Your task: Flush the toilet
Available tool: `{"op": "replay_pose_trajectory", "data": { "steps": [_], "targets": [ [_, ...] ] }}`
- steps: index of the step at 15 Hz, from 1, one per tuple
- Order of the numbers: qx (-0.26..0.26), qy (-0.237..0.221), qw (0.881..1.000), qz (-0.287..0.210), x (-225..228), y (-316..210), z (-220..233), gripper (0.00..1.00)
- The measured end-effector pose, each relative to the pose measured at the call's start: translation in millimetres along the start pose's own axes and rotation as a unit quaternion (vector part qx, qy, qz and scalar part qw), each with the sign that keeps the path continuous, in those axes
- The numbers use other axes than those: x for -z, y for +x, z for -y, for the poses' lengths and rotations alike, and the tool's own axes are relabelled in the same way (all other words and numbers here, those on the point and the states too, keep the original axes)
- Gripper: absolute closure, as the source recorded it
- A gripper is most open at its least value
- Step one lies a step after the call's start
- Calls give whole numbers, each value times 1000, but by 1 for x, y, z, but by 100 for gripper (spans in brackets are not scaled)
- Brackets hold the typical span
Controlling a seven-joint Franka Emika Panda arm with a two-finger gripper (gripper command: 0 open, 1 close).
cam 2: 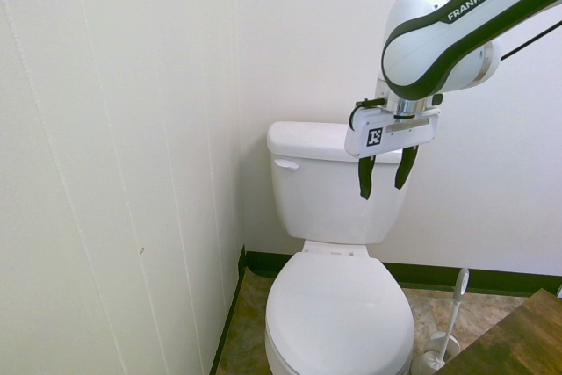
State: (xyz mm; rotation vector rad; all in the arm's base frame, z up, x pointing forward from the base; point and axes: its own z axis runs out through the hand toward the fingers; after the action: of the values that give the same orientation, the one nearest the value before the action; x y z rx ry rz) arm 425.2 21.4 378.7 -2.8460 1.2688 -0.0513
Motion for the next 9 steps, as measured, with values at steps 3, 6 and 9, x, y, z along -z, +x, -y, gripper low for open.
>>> {"op": "replay_pose_trajectory", "data": {
  "steps": [3, 6, 9],
  "targets": [
    [2, 2, 1000, -4, 0, 0, 6, 0],
    [-13, 21, 999, -22, 6, 2, 38, 0],
    [-45, 37, 997, -55, 2, 14, 86, 0]
  ]
}}
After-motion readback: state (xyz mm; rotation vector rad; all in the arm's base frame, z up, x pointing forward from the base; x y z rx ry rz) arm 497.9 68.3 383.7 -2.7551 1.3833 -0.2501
